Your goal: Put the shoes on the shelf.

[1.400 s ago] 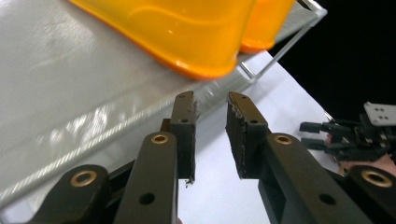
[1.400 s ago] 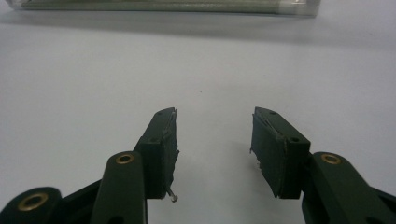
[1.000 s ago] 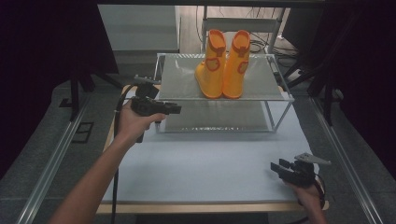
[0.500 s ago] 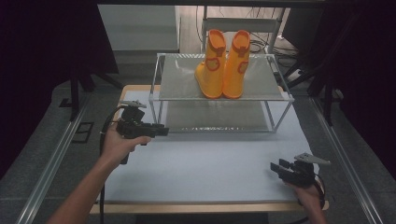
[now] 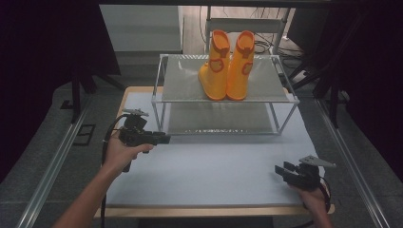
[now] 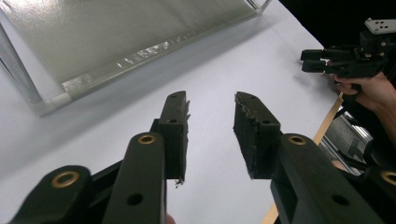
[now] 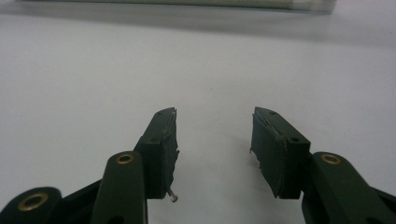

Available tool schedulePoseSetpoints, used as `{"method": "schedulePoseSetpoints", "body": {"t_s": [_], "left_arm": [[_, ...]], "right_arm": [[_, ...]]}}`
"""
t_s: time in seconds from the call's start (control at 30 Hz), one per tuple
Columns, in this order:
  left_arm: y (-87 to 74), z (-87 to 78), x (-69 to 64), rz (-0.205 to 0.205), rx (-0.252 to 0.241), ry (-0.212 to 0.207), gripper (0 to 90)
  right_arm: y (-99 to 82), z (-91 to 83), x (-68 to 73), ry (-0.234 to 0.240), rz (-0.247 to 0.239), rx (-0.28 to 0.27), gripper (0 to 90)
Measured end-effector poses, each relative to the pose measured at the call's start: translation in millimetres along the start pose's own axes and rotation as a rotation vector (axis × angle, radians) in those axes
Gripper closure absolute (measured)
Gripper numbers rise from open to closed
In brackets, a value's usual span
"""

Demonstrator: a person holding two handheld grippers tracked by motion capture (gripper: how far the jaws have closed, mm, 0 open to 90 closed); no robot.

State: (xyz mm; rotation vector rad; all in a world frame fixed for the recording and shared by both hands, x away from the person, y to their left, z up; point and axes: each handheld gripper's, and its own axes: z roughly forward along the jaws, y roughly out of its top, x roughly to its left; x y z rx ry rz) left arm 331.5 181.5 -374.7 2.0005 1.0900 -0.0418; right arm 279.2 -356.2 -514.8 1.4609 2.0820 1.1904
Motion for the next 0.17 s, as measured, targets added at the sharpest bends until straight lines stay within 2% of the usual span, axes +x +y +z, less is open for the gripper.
{"method": "schedulePoseSetpoints", "body": {"t_s": [0.17], "left_arm": [[-3.9,2.5,1.8,-0.01,-0.006,0.004,60.8]], "right_arm": [[0.9,-0.8,0.4,-0.004,-0.004,-0.008,49.6]]}}
